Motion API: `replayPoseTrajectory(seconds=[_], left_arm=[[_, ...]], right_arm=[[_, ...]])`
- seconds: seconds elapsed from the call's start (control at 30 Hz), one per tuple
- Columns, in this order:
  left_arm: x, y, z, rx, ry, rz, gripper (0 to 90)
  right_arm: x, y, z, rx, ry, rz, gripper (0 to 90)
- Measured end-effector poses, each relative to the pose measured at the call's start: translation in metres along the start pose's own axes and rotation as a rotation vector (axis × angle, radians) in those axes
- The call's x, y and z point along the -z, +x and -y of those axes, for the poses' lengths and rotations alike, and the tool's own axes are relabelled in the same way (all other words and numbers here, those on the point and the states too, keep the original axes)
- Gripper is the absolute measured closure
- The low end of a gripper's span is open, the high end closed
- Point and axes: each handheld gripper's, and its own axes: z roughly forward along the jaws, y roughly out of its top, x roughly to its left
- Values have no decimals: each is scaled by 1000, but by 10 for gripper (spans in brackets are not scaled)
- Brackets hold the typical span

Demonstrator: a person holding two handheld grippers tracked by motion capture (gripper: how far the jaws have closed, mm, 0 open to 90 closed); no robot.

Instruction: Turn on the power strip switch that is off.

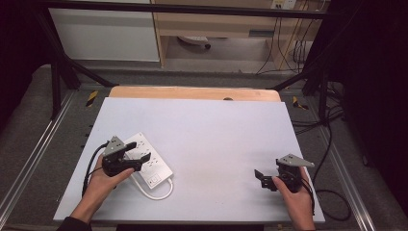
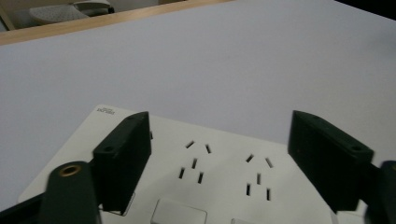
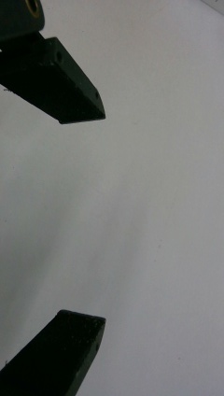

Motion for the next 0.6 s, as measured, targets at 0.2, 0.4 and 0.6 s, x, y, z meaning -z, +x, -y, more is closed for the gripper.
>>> replayPoseTrajectory(seconds=[0.2,0.4,0.6], left_arm=[[7,-1,-5,11,-58,-13,88],[24,6,-16,62,-109,-35,83],[56,14,-27,71,-161,-44,88]], right_arm=[[0,0,0,-4,0,1,33],[1,0,0,-8,-2,2,32],[1,0,0,-5,-3,2,32]])
